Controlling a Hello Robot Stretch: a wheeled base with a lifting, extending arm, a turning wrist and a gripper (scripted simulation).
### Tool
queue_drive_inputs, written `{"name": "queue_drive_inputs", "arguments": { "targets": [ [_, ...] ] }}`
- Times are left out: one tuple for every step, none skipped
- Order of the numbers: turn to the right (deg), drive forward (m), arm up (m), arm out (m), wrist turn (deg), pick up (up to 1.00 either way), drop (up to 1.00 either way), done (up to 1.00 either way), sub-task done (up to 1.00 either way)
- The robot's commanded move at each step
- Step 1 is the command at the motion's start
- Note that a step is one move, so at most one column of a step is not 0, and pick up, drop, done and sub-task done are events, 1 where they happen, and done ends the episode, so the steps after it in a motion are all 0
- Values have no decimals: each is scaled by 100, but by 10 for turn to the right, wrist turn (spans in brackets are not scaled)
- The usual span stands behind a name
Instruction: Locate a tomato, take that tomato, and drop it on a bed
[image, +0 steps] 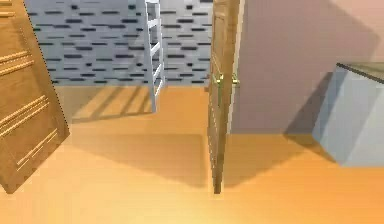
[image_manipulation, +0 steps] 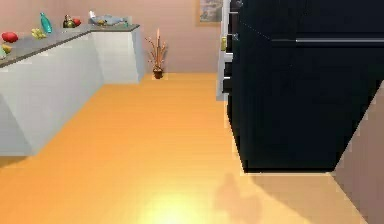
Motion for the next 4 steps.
{"name": "queue_drive_inputs", "arguments": {
  "targets": [
    [450,0,0,0,0,0,0,0,0],
    [210,0,0,0,0,0,0,0,0],
    [0,100,0,0,0,0,0,0,0],
    [0,100,0,0,0,0,0,0,0]
  ]
}}
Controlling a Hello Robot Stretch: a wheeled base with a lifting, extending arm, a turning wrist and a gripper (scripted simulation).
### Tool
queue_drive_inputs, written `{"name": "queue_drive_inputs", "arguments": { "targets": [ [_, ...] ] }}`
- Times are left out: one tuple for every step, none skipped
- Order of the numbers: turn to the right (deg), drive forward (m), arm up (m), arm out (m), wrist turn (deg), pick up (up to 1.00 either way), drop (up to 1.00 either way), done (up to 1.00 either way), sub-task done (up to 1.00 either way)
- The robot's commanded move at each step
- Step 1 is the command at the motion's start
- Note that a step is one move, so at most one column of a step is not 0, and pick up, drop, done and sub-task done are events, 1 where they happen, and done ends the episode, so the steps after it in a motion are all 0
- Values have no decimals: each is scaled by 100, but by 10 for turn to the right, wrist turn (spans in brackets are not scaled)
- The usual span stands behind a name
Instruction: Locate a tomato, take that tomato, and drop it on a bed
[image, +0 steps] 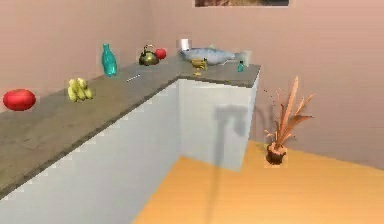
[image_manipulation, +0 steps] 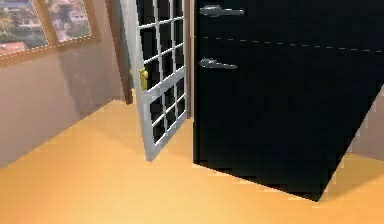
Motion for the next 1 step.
{"name": "queue_drive_inputs", "arguments": {
  "targets": [
    [-30,0,0,0,0,0,0,0,0]
  ]
}}
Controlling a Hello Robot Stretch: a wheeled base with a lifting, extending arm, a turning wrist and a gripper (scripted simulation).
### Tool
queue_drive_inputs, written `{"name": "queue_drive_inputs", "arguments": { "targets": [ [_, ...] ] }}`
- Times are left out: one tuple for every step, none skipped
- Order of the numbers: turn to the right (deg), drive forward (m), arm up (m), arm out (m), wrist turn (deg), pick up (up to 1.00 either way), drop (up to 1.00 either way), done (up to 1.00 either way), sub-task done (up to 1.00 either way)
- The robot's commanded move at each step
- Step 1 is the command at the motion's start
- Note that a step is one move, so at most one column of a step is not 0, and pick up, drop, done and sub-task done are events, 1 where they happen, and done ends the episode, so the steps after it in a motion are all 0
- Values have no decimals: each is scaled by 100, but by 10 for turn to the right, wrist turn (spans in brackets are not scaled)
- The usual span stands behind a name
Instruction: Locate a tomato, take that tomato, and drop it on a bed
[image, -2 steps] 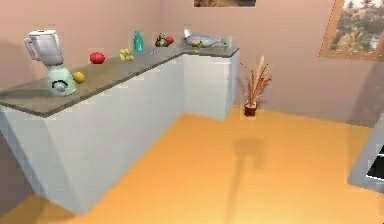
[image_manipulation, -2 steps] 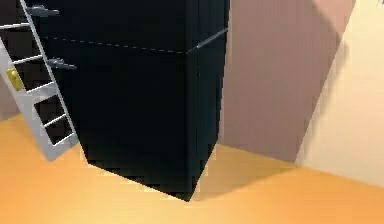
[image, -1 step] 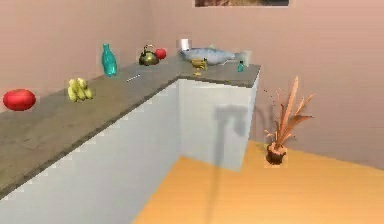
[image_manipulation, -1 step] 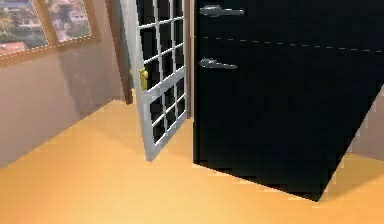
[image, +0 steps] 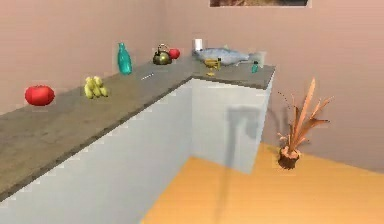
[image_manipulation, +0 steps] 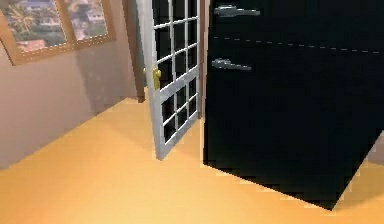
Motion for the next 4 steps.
{"name": "queue_drive_inputs", "arguments": {
  "targets": [
    [0,45,0,0,0,0,0,0,0],
    [-450,0,0,0,0,0,0,0,0],
    [-450,0,0,0,0,0,0,0,0],
    [-450,0,0,0,0,0,0,0,0]
  ]
}}
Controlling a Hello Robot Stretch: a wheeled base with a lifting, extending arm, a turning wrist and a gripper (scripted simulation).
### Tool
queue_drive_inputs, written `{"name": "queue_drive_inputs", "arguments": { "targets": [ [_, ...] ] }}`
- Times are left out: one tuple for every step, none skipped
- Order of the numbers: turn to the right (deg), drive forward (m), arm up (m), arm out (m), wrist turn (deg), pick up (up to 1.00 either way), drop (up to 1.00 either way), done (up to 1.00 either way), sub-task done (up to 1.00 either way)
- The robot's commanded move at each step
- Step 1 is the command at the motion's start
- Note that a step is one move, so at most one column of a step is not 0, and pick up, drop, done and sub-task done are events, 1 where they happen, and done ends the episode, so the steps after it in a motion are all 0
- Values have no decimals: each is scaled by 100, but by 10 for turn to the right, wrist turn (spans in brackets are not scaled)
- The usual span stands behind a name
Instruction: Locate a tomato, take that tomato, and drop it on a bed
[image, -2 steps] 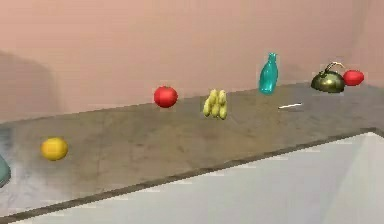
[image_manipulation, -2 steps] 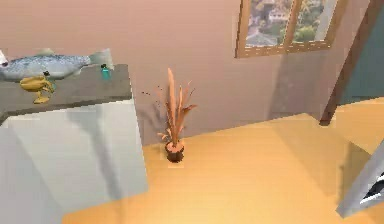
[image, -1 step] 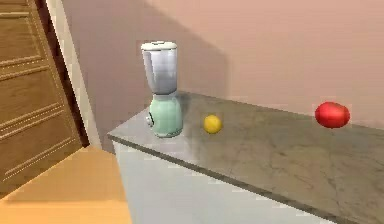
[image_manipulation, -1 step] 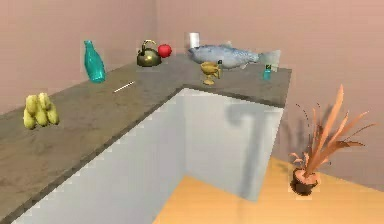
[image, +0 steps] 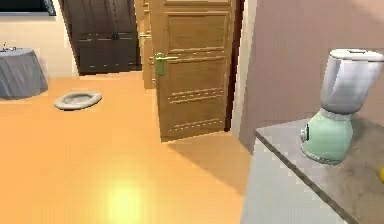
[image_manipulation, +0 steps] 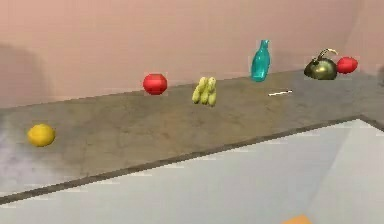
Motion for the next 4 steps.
{"name": "queue_drive_inputs", "arguments": {
  "targets": [
    [450,0,0,0,0,0,0,0,0],
    [450,0,0,0,0,0,0,0,0],
    [450,0,0,0,0,0,0,0,0],
    [60,0,0,0,0,0,0,0,0]
  ]
}}
